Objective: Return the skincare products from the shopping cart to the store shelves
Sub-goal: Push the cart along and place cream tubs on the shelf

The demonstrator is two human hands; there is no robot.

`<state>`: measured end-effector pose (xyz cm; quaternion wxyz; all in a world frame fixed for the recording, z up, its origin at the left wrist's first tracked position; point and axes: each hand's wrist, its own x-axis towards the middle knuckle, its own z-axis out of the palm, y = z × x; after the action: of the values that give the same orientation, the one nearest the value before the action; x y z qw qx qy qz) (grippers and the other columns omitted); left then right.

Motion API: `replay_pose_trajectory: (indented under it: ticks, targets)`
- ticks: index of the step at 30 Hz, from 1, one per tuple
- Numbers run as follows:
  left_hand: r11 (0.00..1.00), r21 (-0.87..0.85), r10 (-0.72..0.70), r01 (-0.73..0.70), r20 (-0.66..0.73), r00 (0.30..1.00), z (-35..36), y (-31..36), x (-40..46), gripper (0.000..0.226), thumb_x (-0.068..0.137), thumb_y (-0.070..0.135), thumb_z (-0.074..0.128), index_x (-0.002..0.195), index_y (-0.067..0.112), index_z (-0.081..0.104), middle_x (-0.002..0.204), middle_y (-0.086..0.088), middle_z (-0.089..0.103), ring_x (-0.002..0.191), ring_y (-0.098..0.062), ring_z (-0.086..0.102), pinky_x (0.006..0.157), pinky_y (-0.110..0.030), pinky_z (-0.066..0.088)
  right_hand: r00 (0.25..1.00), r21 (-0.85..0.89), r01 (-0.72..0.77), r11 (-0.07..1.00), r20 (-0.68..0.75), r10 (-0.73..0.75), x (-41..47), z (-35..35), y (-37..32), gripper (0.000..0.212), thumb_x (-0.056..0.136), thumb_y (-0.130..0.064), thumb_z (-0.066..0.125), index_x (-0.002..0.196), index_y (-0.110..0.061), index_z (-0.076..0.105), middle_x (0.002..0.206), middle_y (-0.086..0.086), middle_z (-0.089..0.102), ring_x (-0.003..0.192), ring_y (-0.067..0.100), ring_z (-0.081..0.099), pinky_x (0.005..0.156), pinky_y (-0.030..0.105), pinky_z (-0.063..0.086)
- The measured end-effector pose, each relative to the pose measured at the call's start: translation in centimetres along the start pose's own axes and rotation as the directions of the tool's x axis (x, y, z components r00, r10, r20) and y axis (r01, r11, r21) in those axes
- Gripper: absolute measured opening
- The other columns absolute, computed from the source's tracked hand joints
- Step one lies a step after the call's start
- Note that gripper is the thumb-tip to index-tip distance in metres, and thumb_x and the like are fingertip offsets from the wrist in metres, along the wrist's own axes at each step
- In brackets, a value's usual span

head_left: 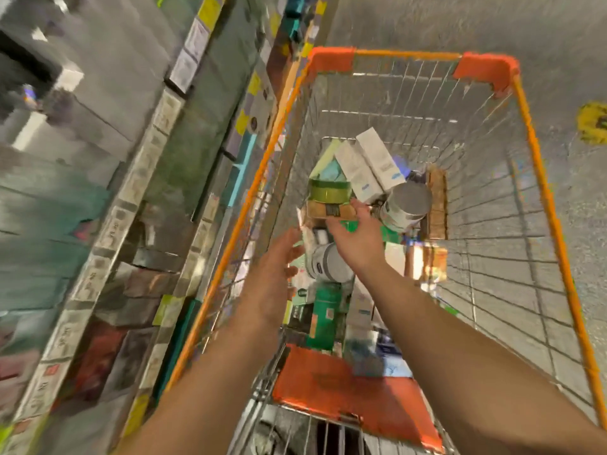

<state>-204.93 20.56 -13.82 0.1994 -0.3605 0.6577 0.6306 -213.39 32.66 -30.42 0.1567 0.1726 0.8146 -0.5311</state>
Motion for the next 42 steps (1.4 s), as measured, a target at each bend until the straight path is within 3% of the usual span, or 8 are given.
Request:
replay_pose_trajectory:
  ticks: [8,12,16,26,31,35,39,42]
  targets:
    - [1.000,-0.001,-0.006,0.006,-0.052,0.999,0.9,-2.4,5.4,0.079,0.062,0.076,0.051,0.131,0.040,0.063,0.132,0.012,0.065,0.125,-0.016,0.056,0.113,-0.049,0.039,0.992,-0.166,0.096,0.981,-0.067,-0.109,8.7,3.9,1.7,0.080,0.089,-0.044,0.073,0.158,-0.027,0.036,0.147,0.016,0.041,0.137,0.033,0.041,0.114,0.037,0.034]
    - [0.996,-0.012,-0.087,0.087,-0.099,0.991,0.9,-3.3,7.3,0.051,0.096,0.063,0.048,0.137,0.035,0.061,0.130,0.011,0.065,0.126,-0.018,0.056,0.117,-0.052,0.035,0.998,-0.255,0.038,0.966,-0.040,-0.050,11.6,5.3,1.5,0.097,0.083,-0.062,0.073,0.161,-0.034,0.023,0.152,0.014,0.028,0.134,0.039,0.046,0.113,0.043,0.040]
    - [0.994,0.041,-0.098,0.103,-0.117,0.988,0.8,-4.2,7.7,0.066,0.076,0.059,0.043,0.136,0.039,0.063,0.126,0.015,0.067,0.128,-0.016,0.056,0.113,-0.047,0.040,0.995,-0.353,-0.033,0.935,-0.100,-0.003,12.7,6.4,1.3,0.095,0.073,-0.071,0.077,0.147,-0.029,0.033,0.146,0.014,0.032,0.123,0.041,0.053,0.105,0.049,0.045]
    - [0.994,0.023,-0.102,0.105,-0.120,0.988,-0.2,-1.4,6.5,0.042,0.106,0.042,0.045,0.140,0.022,0.059,0.133,-0.001,0.065,0.127,-0.025,0.056,0.109,-0.043,0.044,0.951,0.032,-0.021,0.999,-0.308,0.030,7.8,6.0,0.8,0.082,0.068,-0.044,0.093,0.130,-0.017,0.047,0.141,0.011,0.034,0.123,0.031,0.048,0.097,0.026,0.038]
    - [0.999,-0.027,-0.040,0.038,-0.071,0.997,-1.2,0.8,4.0,0.040,0.103,0.047,0.052,0.132,0.023,0.064,0.127,0.007,0.068,0.113,-0.020,0.060,0.088,-0.038,0.045,0.920,0.305,-0.020,0.952,-0.366,0.136,0.8,4.3,-1.9,0.079,0.067,-0.037,0.095,0.127,-0.021,0.046,0.141,0.006,0.034,0.115,0.007,0.032,0.108,0.025,0.039]
    - [0.992,-0.025,0.124,-0.124,-0.012,0.992,-2.5,2.7,-0.7,0.041,0.101,0.053,0.053,0.134,0.033,0.064,0.123,0.017,0.067,0.107,-0.009,0.061,0.092,-0.034,0.049,0.927,0.439,0.094,0.894,-0.365,0.081,-6.1,1.4,-6.8,0.077,0.068,-0.035,0.093,0.128,-0.029,0.045,0.135,0.000,0.033,0.120,0.012,0.044,0.082,-0.003,0.037]
    - [0.959,-0.077,0.272,-0.274,-0.037,0.962,-5.4,4.8,-5.9,0.044,0.101,0.057,0.051,0.142,0.043,0.056,0.142,0.022,0.057,0.123,-0.008,0.060,0.110,-0.043,0.047,0.937,0.518,0.244,0.820,-0.343,-0.062,-14.1,-0.7,-12.6,0.086,0.072,-0.024,0.092,0.137,-0.031,0.036,0.137,-0.002,0.036,0.111,-0.006,0.053,0.082,0.001,0.044]
    - [0.919,-0.164,0.356,-0.359,-0.049,0.933,-8.8,5.8,-10.2,0.041,0.101,0.051,0.051,0.141,0.041,0.058,0.134,0.026,0.061,0.127,-0.010,0.058,0.105,-0.041,0.052,0.942,0.566,0.326,0.757,-0.257,-0.214,-20.3,-0.9,-16.2,0.091,0.075,-0.009,0.090,0.143,-0.024,0.032,0.135,0.005,0.049,0.101,-0.003,0.066,0.081,0.012,0.053]
